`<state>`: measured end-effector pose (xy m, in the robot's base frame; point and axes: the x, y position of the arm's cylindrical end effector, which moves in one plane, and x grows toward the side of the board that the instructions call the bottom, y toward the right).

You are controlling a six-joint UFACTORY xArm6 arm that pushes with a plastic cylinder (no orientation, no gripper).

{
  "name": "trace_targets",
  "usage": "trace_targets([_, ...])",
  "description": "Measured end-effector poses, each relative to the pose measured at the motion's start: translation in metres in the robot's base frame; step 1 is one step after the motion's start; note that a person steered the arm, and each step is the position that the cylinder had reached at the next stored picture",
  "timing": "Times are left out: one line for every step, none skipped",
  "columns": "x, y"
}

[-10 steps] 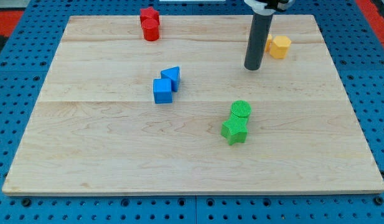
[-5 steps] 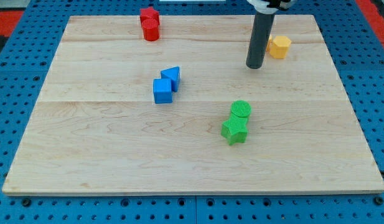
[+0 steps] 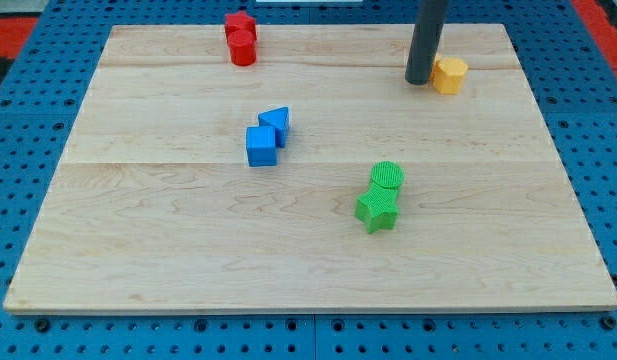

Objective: Move yellow heart towards top right

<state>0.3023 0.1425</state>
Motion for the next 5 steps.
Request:
trace_targets([0.0, 0.011])
trace_targets([0.0, 0.011])
trace_targets([-0.008, 0.011])
trace_targets([-0.008, 0.011])
trace_targets([-0.024, 0.011])
